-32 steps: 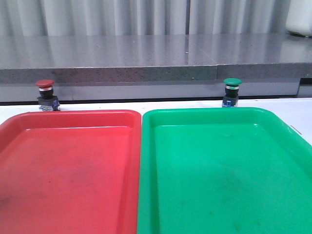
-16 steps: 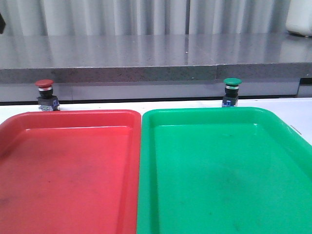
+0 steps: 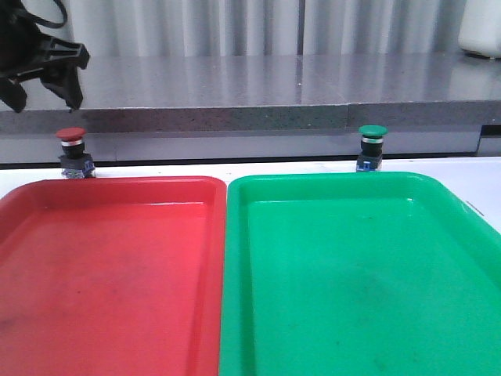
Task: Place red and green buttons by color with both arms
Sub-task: 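Lower the left gripper onto the red-capped button and close it, then lift the red-capped button with the left gripper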
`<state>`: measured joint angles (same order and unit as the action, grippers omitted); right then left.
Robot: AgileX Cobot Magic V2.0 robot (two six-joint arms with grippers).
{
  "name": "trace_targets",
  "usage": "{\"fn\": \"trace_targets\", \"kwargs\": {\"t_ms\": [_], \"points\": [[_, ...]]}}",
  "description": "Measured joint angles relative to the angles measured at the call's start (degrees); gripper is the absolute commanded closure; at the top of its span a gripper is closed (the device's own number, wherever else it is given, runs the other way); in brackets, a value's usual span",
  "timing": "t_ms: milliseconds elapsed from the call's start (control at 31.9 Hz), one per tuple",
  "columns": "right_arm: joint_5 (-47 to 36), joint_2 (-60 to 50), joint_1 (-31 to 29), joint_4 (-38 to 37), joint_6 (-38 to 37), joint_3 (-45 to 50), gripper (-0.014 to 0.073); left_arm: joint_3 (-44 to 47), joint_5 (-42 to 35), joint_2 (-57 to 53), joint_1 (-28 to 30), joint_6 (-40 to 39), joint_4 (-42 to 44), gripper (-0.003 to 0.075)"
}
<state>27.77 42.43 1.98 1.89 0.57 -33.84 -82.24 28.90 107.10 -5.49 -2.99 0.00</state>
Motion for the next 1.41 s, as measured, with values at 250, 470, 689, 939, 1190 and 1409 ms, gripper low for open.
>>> {"fn": "trace_targets", "kwargs": {"t_ms": [250,470,689,939,1190,1409], "points": [[0.0,0.0,0.0,0.0,0.0,0.0,0.0031,-5.8,-0.1,7.9,0.2,0.0,0.8,0.0209],[0.0,0.0,0.0,0.0,0.0,0.0,0.0031,-9.3,-0.4,12.6,0.6,0.0,0.8,0.0209],[0.0,0.0,0.0,0.0,0.0,0.0,0.0031,-10.0,-0.6,14.5,0.6,0.0,0.0,0.0324],[0.0,0.0,0.0,0.0,0.0,0.0,0.0031,-10.2,-1.0,14.5,0.6,0.0,-0.4,0.0502],[0.0,0.0,0.0,0.0,0.0,0.0,0.0031,-10.3,1.7,12.6,0.6,0.0,-0.5,0.051],[0.0,0.0,0.0,0.0,0.0,0.0,0.0031,-10.1,6.0,5.6,0.6,0.1,-0.6,0.051]]}}
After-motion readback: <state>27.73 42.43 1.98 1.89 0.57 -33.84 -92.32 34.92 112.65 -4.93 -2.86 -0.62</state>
